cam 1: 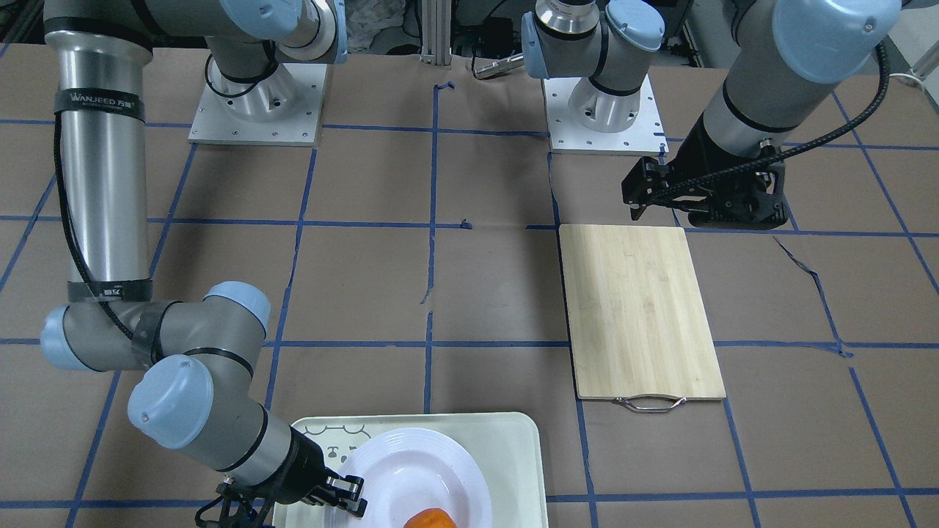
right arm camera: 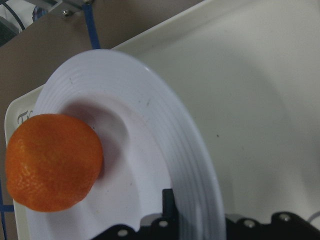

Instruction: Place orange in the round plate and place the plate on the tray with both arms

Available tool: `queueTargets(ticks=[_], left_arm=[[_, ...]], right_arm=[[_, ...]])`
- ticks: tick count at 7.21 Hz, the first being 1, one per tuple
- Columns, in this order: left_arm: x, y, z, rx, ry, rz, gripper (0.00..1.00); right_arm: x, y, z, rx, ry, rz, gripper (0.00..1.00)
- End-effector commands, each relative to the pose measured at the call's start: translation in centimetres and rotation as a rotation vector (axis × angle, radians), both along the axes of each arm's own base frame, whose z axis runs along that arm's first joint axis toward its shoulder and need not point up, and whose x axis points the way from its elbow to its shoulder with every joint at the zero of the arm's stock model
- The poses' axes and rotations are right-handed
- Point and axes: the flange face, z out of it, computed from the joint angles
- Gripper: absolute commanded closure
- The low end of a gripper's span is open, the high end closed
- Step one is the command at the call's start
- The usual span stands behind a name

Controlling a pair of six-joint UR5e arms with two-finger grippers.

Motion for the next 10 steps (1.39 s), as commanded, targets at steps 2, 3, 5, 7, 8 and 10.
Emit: queueTargets(ticks=[2, 3, 5, 7, 8, 10], left_arm=[[-0.9, 0.1, 0.5, -0.029, -0.003, -0.018, 0.00], [-0.9, 0.1, 0.5, -0.029, -0.003, -0.018, 0.00], [-1.0, 0.1, 0.7, -0.035, 0.007, -0.016, 0.00], [-1.0, 0.1, 0.6, -0.032, 0.008, -0.016, 0.00], [-1.0, 0.1, 0.6, -0.032, 0.008, -0.016, 0.00], [-1.0, 0.1, 0.6, -0.032, 0.009, -0.017, 0.00]], right_arm=[[-2.9, -0.2, 3.5, -0.008, 0.141, -0.104, 0.00], [-3.6, 0.8, 7.8, -0.028, 0.233, -0.061, 0.00], [-3.7, 5.3, 16.6, 0.058, 0.341, -0.003, 0.00], [-0.5, 12.9, 24.7, 0.120, 0.505, 0.152, 0.00], [1.1, 17.4, 28.5, 0.136, 0.519, 0.204, 0.00], [-0.4, 20.1, 31.3, 0.176, 0.515, 0.212, 0.00]])
